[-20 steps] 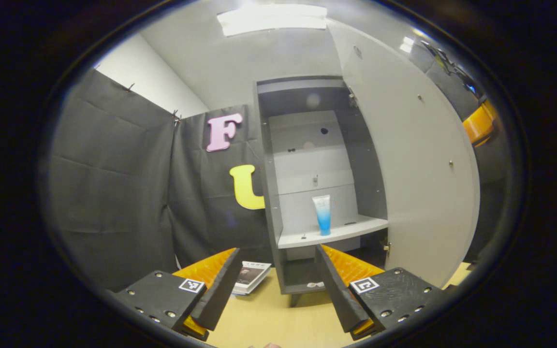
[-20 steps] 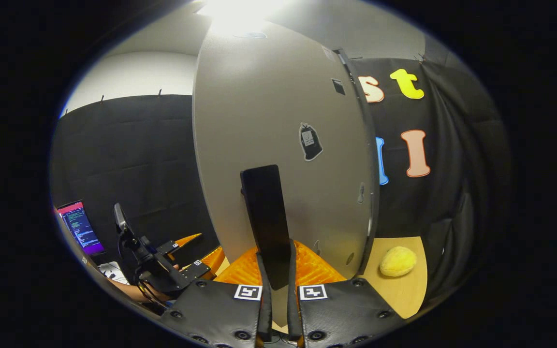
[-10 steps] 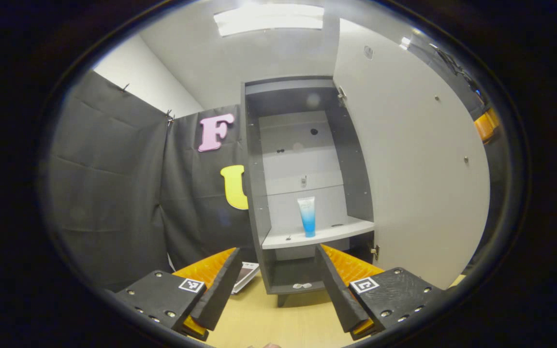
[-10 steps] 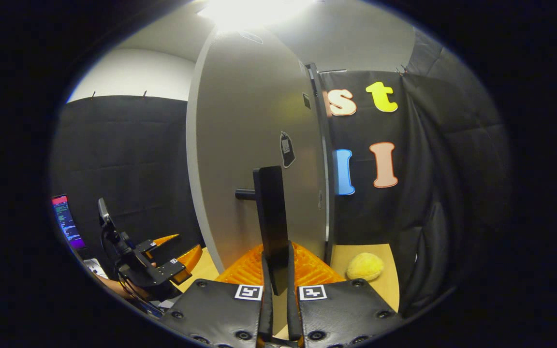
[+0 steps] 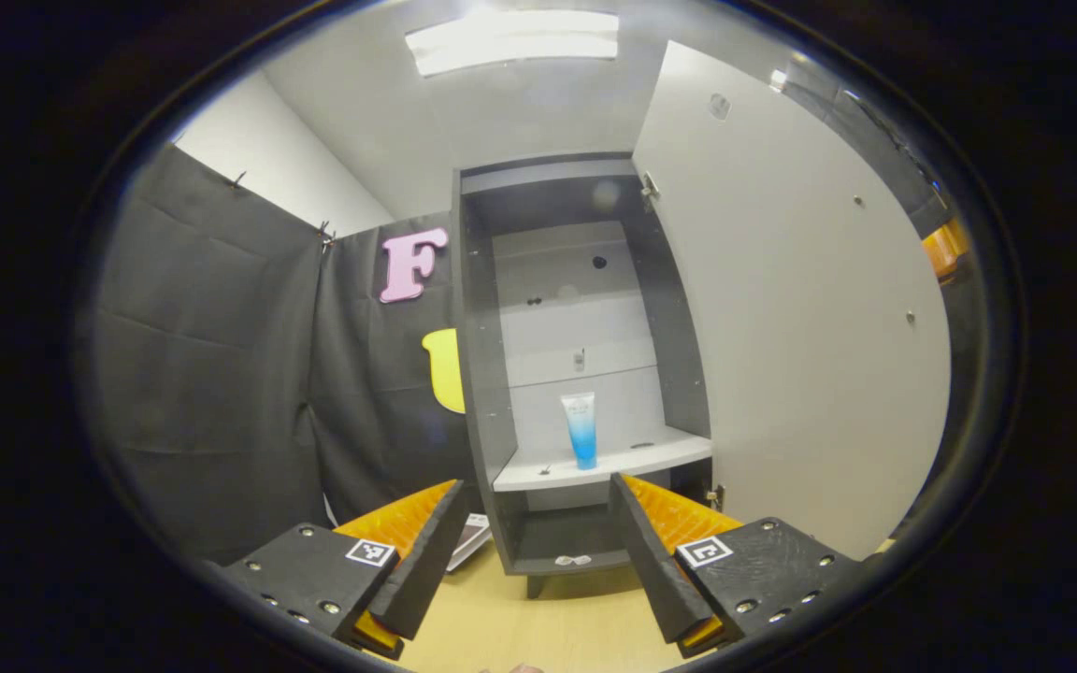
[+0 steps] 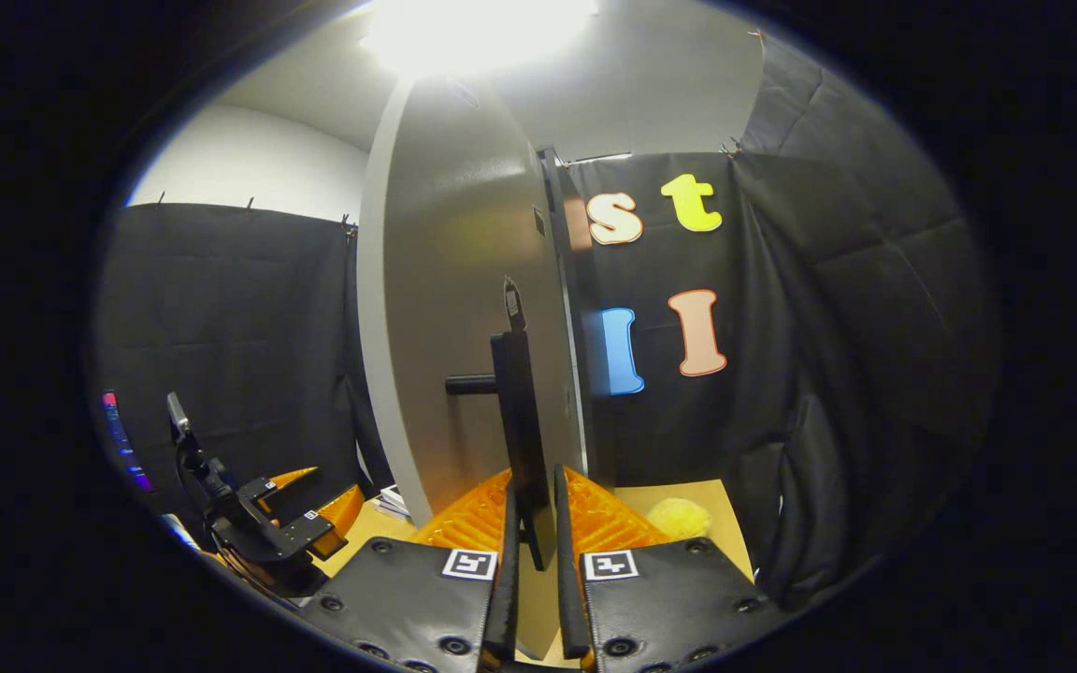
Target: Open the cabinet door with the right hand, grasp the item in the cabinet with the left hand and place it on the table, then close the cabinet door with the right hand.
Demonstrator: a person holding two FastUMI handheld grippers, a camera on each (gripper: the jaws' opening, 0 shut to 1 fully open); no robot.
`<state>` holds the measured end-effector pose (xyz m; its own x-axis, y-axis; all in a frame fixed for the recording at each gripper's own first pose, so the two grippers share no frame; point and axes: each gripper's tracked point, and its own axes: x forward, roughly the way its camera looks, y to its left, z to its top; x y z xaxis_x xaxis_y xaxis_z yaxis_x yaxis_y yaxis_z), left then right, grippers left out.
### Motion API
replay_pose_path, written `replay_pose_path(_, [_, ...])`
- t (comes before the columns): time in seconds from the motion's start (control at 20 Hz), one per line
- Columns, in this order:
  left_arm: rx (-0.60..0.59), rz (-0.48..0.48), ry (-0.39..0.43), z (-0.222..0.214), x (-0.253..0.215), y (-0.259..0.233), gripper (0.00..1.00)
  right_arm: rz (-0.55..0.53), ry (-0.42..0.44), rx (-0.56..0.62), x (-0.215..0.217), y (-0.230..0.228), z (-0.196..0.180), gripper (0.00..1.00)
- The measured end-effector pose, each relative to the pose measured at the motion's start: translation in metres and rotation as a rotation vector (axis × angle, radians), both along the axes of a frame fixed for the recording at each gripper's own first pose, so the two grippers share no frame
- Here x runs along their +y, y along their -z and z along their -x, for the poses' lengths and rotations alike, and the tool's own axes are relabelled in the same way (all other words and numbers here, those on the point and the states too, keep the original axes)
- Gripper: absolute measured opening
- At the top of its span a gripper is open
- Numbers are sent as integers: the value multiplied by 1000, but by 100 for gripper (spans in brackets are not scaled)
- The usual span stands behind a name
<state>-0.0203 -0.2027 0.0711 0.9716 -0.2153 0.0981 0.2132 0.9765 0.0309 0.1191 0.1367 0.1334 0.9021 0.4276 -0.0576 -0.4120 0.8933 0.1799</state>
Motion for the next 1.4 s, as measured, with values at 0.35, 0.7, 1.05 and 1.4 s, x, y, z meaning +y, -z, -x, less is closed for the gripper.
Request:
replay_pose_path(0.35, [-35, 29, 11, -28, -10, -55, 93, 41, 194, -19, -87, 4, 14, 48])
replay_pose_path(0.7, [-22, 3, 84, -96, -44, -60, 92, 150, 487, -33, -147, 31, -2, 97])
replay_pose_path(1.05, [49, 14, 141, -189, -87, -29, 93, 165, 619, -4, -164, 45, -33, 93])
replay_pose_path(1.4, [118, 30, 150, -270, -109, 9, 94, 159, 704, 53, -167, 63, -62, 98])
